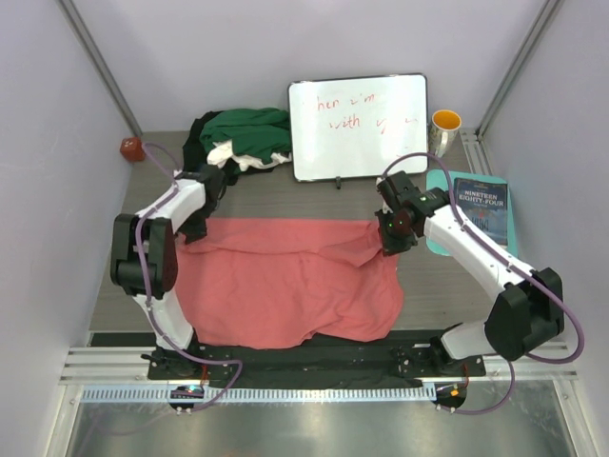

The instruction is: Fold and stack the t-shirts

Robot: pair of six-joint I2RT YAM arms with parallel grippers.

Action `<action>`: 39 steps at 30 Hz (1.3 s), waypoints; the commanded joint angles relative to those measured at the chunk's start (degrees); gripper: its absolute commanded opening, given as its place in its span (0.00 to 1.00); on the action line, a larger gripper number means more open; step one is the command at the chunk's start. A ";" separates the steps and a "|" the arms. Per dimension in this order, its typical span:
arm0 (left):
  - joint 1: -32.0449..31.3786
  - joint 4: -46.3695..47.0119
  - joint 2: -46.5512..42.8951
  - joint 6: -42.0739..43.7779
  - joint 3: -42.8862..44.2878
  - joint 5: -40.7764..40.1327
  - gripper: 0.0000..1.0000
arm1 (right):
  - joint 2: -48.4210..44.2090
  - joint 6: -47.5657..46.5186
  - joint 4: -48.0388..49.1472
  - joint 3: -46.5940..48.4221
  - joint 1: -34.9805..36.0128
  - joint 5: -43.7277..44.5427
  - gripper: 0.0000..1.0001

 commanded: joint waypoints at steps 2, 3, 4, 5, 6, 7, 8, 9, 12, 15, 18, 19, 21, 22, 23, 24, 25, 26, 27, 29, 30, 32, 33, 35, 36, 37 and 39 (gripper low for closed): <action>0.34 1.00 -7.03 -1.62 5.36 -1.24 0.54 | -6.61 1.18 -1.08 3.70 0.30 1.04 0.23; 0.34 1.62 -7.64 -1.62 6.50 1.03 0.54 | -7.66 1.18 -0.73 4.22 0.30 0.95 0.25; 0.34 2.06 -7.73 -1.44 6.86 2.18 0.53 | -9.24 1.09 -0.29 5.19 0.30 0.69 0.27; 0.08 2.50 -7.65 -1.53 7.30 2.97 0.53 | -9.86 0.74 -0.11 5.80 0.30 -0.01 0.28; -0.10 2.59 -6.95 -1.53 8.08 4.55 0.52 | -10.30 0.48 -0.02 6.42 0.30 -0.54 0.28; -0.71 2.68 -6.51 -1.79 8.44 5.35 0.52 | -11.01 0.30 0.24 7.12 0.30 -1.24 0.29; -1.06 2.68 -5.98 -1.97 8.70 5.70 0.52 | -11.19 0.30 0.85 7.13 0.30 -3.77 0.29; -1.50 2.68 -5.02 -2.23 8.79 6.23 0.52 | -11.19 0.38 1.38 6.95 0.30 -4.84 0.29; -4.39 3.47 -3.78 -2.85 8.62 7.55 0.52 | -10.84 1.78 5.06 4.06 0.39 -10.11 0.29; -6.77 4.61 -2.81 -3.02 8.71 8.69 0.51 | -9.44 3.28 10.07 -1.55 1.35 -13.63 0.31; -8.18 5.31 -1.76 -2.58 9.15 8.17 0.51 | -6.28 3.46 13.24 -3.06 4.95 -12.07 0.35; -8.36 5.05 -0.97 -2.58 9.41 8.08 0.51 | -5.14 2.94 13.68 -2.98 7.05 -11.28 0.35; -8.53 4.96 -0.53 -2.32 9.85 8.08 0.50 | -2.24 2.67 14.30 -2.63 8.64 -9.26 0.37; -8.54 5.05 -0.26 -2.32 9.76 8.08 0.50 | -1.35 2.15 14.74 -2.37 9.00 -8.73 0.38; -8.54 5.22 -0.18 -2.15 9.33 7.99 0.50 | -0.56 2.06 15.27 -2.19 9.70 -8.72 0.43; -8.54 5.40 -0.26 -2.14 9.06 7.99 0.50 | 0.93 1.97 15.88 -2.19 9.96 -8.63 0.43; -8.54 5.75 -0.26 -2.06 8.89 7.99 0.50 | 1.72 1.79 16.76 -1.84 10.23 -8.81 0.43; -8.54 5.75 -0.35 -2.06 8.45 7.99 0.50 | 2.78 1.70 17.20 -1.66 11.01 -8.63 0.43; -8.54 5.84 -0.35 -1.97 8.27 7.90 0.50 | 3.48 1.53 17.64 -1.49 11.37 -8.28 0.43; -8.62 5.93 -0.18 -1.79 8.09 7.64 0.49 | 6.29 1.00 18.52 -0.96 12.42 -6.44 0.43; -8.62 5.84 -0.17 -1.79 8.09 7.55 0.49 | 7.17 0.74 18.87 -0.52 12.78 -5.74 0.43; -8.62 6.02 0.00 -1.70 8.09 7.55 0.49 | 9.63 0.21 19.66 -0.08 13.04 -4.42 0.43; -8.62 6.02 0.09 -1.79 8.09 7.90 0.49 | 10.69 0.04 19.93 0.44 13.30 -4.41 0.42; -8.71 6.11 0.35 -1.62 8.09 8.08 0.49 | 12.36 -0.40 20.54 1.06 13.57 -4.24 0.42; -8.88 6.19 0.61 -1.62 8.09 8.17 0.49 | 12.80 -0.67 20.80 1.59 13.92 -4.15 0.42; -8.89 6.11 0.62 -1.62 8.09 8.25 0.49 | 13.33 -0.84 20.89 2.03 14.01 -4.06 0.42; -9.06 6.02 0.88 -1.53 8.18 8.26 0.49 | 14.74 -1.19 20.98 2.99 14.36 -3.80 0.42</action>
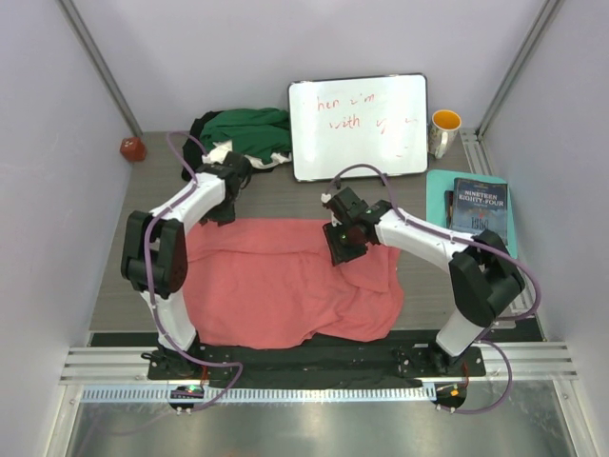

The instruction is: Fold and stack the t-shirts

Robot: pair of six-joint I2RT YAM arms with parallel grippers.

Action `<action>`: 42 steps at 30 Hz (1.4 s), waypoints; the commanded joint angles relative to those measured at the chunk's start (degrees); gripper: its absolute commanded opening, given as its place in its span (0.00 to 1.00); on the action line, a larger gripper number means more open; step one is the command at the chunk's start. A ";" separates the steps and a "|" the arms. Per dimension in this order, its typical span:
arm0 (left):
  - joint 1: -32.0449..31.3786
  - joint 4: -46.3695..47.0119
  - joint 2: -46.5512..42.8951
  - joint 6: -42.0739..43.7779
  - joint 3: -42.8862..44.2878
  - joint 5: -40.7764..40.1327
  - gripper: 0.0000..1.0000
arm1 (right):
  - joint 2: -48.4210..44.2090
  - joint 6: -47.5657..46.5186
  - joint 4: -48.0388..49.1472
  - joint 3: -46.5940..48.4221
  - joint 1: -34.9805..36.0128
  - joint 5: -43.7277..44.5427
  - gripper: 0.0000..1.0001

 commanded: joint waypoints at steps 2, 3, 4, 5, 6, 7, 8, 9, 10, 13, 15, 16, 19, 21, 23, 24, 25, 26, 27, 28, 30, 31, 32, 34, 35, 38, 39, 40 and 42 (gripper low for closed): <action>-0.49 1.38 0.73 -0.04 0.46 -0.07 0.49 | 2.28 -1.74 2.80 4.68 0.85 2.30 0.42; -0.50 1.56 0.73 -0.04 0.46 -0.07 0.49 | 2.81 -1.92 3.15 4.86 0.94 2.65 0.42; -0.50 1.39 0.64 0.04 0.46 -0.07 0.49 | 3.25 -2.09 3.06 5.12 1.03 2.65 0.42; -0.58 1.47 0.73 0.13 0.38 -0.16 0.49 | 4.30 -2.27 3.32 5.47 1.12 2.74 0.41; -0.58 1.47 0.73 0.13 0.38 -0.25 0.48 | 4.66 -2.36 3.67 5.56 1.12 4.57 0.41; -0.58 1.47 0.73 0.22 0.29 -0.25 0.48 | 5.18 -2.88 3.85 5.83 1.12 4.50 0.40; -0.67 1.47 0.73 0.22 0.29 -0.16 0.48 | 5.89 -2.97 3.94 6.35 1.21 4.41 0.40; -0.67 1.38 0.73 0.31 0.29 -0.16 0.48 | 7.11 -3.24 3.85 6.70 1.21 4.24 0.40; -0.67 1.38 0.73 0.31 0.29 -0.16 0.48 | 7.82 -3.50 3.94 6.97 1.21 4.24 0.40; -0.76 1.30 0.73 0.40 0.29 -0.25 0.48 | 9.40 -3.68 3.94 7.76 1.29 5.63 0.39; -0.76 1.38 0.73 0.31 0.29 -0.34 0.48 | 9.85 -3.77 3.85 8.02 1.29 6.34 0.38; -0.76 1.38 0.73 0.40 0.29 -0.25 0.48 | 10.28 -3.94 3.85 8.11 1.29 7.13 0.36; -0.76 1.38 0.81 0.40 0.29 -0.07 0.47 | 11.07 -4.47 3.85 8.55 1.29 8.01 0.22; -0.85 1.38 0.81 0.48 0.29 0.10 0.47 | 11.43 -4.91 3.85 8.90 1.29 9.68 0.13; -0.94 1.38 0.81 0.57 0.20 -0.07 0.47 | 11.52 -5.43 3.85 9.43 1.29 11.34 0.01; -0.94 1.38 0.64 0.66 0.11 -0.16 0.47 | 11.43 -5.61 3.77 9.69 1.21 11.70 0.01; -1.02 1.30 0.64 0.66 0.11 -0.33 0.47 | 11.26 -5.79 3.68 10.04 1.21 11.71 0.01; -1.11 1.38 0.64 0.75 0.03 -0.34 0.47 | 10.82 -5.87 3.59 10.83 1.29 11.97 0.01; -1.02 1.30 0.55 0.75 0.03 -0.34 0.47 | 10.55 -6.22 3.33 11.27 1.21 12.23 0.01; -1.02 1.38 0.64 0.84 0.03 -0.25 0.47 | 10.29 -6.49 3.15 11.62 1.03 12.67 0.01; -1.11 1.29 0.64 0.92 0.11 -0.25 0.47 | 10.02 -7.36 2.98 12.77 0.77 14.85 0.04; -1.20 1.30 0.81 0.84 0.11 -0.16 0.46 | 10.37 -7.72 2.63 13.29 0.33 15.57 0.05; -1.20 1.30 0.73 0.92 0.11 -0.16 0.47 | 10.72 -7.98 2.27 14.17 -0.02 16.18 0.06; -1.29 1.21 0.73 1.01 0.11 -0.07 0.46 | 11.95 -8.68 1.31 15.23 -1.25 16.72 0.07; -1.37 1.21 0.81 1.19 0.11 -0.07 0.47 | 12.22 -8.86 1.04 15.75 -1.86 16.72 0.07; -1.46 1.21 0.99 1.28 0.03 0.10 0.47 | 13.18 -9.22 0.95 16.11 -3.97 17.42 0.21; -1.55 1.12 0.99 1.36 0.03 0.10 0.47 | 13.36 -9.30 0.87 16.02 -4.41 17.94 0.24; -1.55 1.12 1.16 1.45 0.03 0.10 0.46 | 13.80 -9.22 0.95 15.94 -5.11 18.12 0.25; -1.64 0.95 1.25 1.45 0.20 0.28 0.47 | 15.02 -9.04 -0.45 16.55 -7.05 18.47 0.29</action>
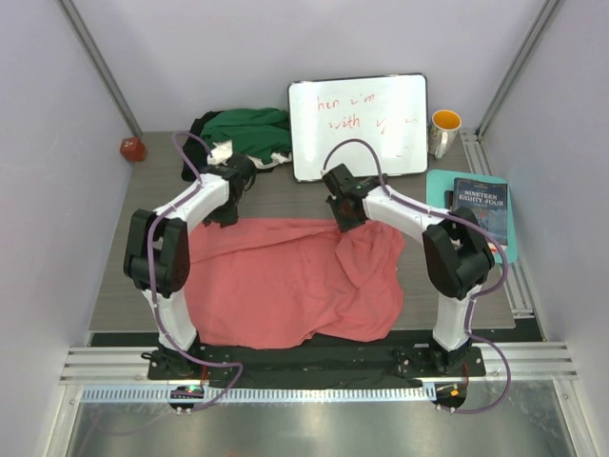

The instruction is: Fold and stack the t-shirts

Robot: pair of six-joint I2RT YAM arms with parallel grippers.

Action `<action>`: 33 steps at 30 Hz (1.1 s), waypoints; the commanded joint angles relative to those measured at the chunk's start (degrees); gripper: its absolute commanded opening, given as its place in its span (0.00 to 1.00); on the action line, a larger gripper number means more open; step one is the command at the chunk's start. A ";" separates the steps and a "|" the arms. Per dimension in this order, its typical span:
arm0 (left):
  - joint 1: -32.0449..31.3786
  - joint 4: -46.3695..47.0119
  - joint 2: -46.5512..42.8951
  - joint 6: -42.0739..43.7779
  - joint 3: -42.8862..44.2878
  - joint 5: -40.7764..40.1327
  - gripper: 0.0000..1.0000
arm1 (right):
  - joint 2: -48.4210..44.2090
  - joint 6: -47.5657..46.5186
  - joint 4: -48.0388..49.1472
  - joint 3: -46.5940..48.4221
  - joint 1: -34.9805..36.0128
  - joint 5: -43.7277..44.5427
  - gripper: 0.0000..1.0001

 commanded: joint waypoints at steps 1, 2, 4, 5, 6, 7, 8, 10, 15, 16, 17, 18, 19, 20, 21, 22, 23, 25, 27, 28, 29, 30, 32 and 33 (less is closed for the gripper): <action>-0.39 0.92 0.58 0.71 0.22 0.34 0.46 | 2.16 -0.47 -2.33 2.39 -3.58 2.98 0.33; -0.48 0.84 0.49 0.71 0.22 0.52 0.46 | 2.33 -0.12 -3.12 2.48 -4.37 2.89 0.43; -0.57 0.92 0.49 0.71 0.14 0.43 0.46 | 2.34 0.32 -4.00 2.56 -4.64 3.06 0.44; -0.66 0.92 0.49 0.71 0.05 0.35 0.46 | 2.16 0.49 -4.09 2.22 -4.64 3.15 0.44; -0.66 0.92 0.49 0.71 0.05 0.35 0.47 | 1.99 0.41 -4.18 2.13 -4.72 2.98 0.44; -0.74 0.84 0.49 0.71 0.05 0.43 0.47 | 1.81 0.41 -4.18 1.69 -4.73 2.98 0.44; -0.74 0.83 0.49 0.71 0.13 0.52 0.46 | 1.81 0.41 -4.09 1.68 -4.81 2.98 0.43; -0.92 0.92 0.58 0.71 0.05 0.79 0.46 | 0.94 0.58 -4.53 1.95 -4.73 2.63 0.43; -1.62 1.45 1.19 0.88 0.22 1.84 0.46 | -4.42 1.64 -3.92 1.68 -4.64 -1.58 0.45; -1.80 1.62 1.37 0.80 0.40 2.62 0.47 | -4.87 1.81 -3.92 1.60 -4.55 -1.94 0.45; -1.97 1.63 1.54 0.71 0.66 3.07 0.47 | -5.74 1.82 -3.83 1.60 -4.46 -2.29 0.45; -2.15 1.63 1.89 0.80 0.75 3.24 0.47 | -6.18 1.99 -4.00 1.51 -4.38 -3.25 0.45; -2.24 1.45 2.59 0.62 0.92 3.16 0.47 | -6.80 2.43 -4.09 1.34 -3.94 -3.78 0.45; -2.41 1.36 3.03 0.45 1.27 3.16 0.47 | -7.24 2.34 -4.09 1.16 -3.76 -4.40 0.45; -2.67 1.10 3.47 0.27 1.45 3.07 0.47 | -8.55 2.52 -4.09 0.98 -3.41 -5.62 0.45; -2.68 1.01 4.17 0.09 1.63 2.90 0.47 | -9.08 2.87 -3.92 0.81 -3.15 -6.24 0.45; -2.76 1.01 4.35 0.09 1.80 2.89 0.47 | -9.61 2.96 -4.00 0.72 -2.80 -6.69 0.46; -2.85 1.01 4.62 -0.08 1.98 3.07 0.47 | -10.93 3.48 -4.18 0.54 -2.35 -7.30 0.46; -2.94 1.01 5.32 -0.08 2.24 3.51 0.47 | -11.72 3.48 -4.88 0.37 -1.57 -7.13 0.47; -3.03 0.84 5.50 -0.17 2.42 3.60 0.47 | -12.33 3.48 -5.06 -0.24 -1.21 -7.39 0.47; -3.20 0.66 5.85 -0.08 2.51 3.60 0.47 | -12.43 3.48 -5.84 -0.42 -0.78 -7.48 0.48; -3.20 0.57 5.94 -0.17 2.51 3.42 0.47 | -12.52 3.40 -6.72 -0.51 0.53 -7.48 0.48; -3.38 0.48 5.94 -0.17 2.33 3.16 0.47 | -11.64 3.31 -8.56 -1.04 1.68 -5.48 0.49; -3.38 0.48 5.85 -0.08 2.42 3.25 0.47 | -11.20 3.22 -9.18 -1.30 2.65 -4.94 0.49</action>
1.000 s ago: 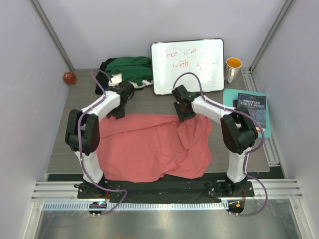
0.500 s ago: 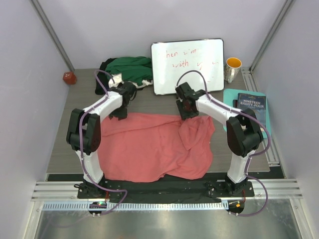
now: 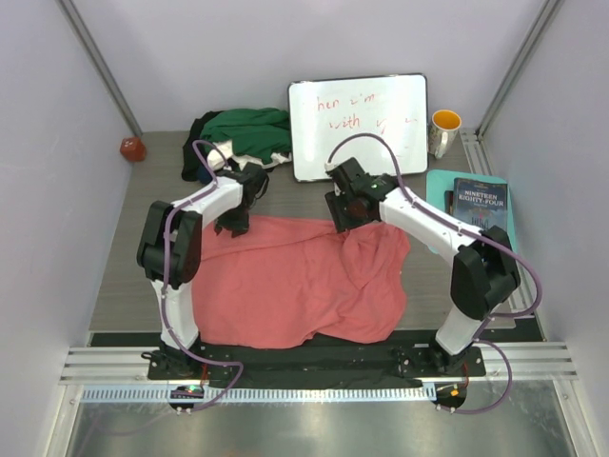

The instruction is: Fold and stack the t-shirts

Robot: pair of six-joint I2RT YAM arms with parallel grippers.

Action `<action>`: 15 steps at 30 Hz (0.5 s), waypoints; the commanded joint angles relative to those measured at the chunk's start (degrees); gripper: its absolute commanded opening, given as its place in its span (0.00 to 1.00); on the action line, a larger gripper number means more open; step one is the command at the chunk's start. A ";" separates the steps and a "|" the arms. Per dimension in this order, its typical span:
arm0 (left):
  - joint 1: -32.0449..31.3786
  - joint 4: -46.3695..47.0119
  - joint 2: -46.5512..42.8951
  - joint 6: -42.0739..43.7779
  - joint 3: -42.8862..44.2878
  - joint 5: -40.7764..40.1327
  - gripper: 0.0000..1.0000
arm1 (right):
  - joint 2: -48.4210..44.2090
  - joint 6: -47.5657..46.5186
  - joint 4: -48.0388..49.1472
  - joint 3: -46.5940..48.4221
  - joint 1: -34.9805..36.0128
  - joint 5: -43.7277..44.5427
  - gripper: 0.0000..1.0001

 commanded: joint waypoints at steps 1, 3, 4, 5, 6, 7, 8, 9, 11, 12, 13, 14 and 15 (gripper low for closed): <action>-0.41 0.31 -0.05 -0.78 2.29 -0.03 0.47 | -0.64 0.49 -3.83 -2.13 3.18 1.60 0.49; -0.50 0.22 -0.23 -0.78 2.29 -0.12 0.47 | 0.24 0.84 -4.10 -2.75 3.71 1.87 0.49; -0.50 0.13 -0.23 -0.78 2.03 -0.12 0.47 | 0.33 0.93 -4.01 -3.28 3.88 1.69 0.49; -0.50 0.22 -0.31 -0.61 2.03 -0.21 0.47 | 0.68 1.02 -4.01 -3.46 4.15 1.17 0.49; -0.50 0.13 -0.40 -0.61 1.94 -0.29 0.47 | 0.85 0.93 -3.84 -3.63 4.32 0.82 0.49; -0.50 0.22 -0.49 -0.43 1.85 -0.30 0.47 | 1.20 0.75 -3.92 -3.55 4.76 0.64 0.49; -0.50 0.13 -0.49 -0.43 1.85 -0.30 0.47 | 1.90 0.75 -4.18 -3.37 5.03 0.46 0.49; -0.50 0.13 -0.58 -0.43 1.85 -0.30 0.47 | 2.52 0.67 -4.36 -3.28 5.20 0.81 0.49; -0.50 0.22 -0.49 -0.43 1.85 -0.30 0.47 | 4.18 0.75 -5.24 -3.02 5.29 1.25 0.49; -0.50 0.13 -0.40 -0.52 1.85 -0.30 0.47 | 4.63 0.58 -5.33 -2.93 5.29 1.34 0.49; -0.50 0.13 -0.49 -0.43 1.85 -0.30 0.47 | 5.07 0.49 -5.42 -3.10 5.29 1.17 0.49; -0.50 0.13 -0.49 -0.52 1.94 -0.30 0.47 | 5.51 0.40 -5.33 -3.11 5.29 1.08 0.49; -0.50 0.22 -0.58 -0.52 1.85 -0.30 0.47 | 5.95 0.31 -5.24 -3.11 5.29 0.64 0.49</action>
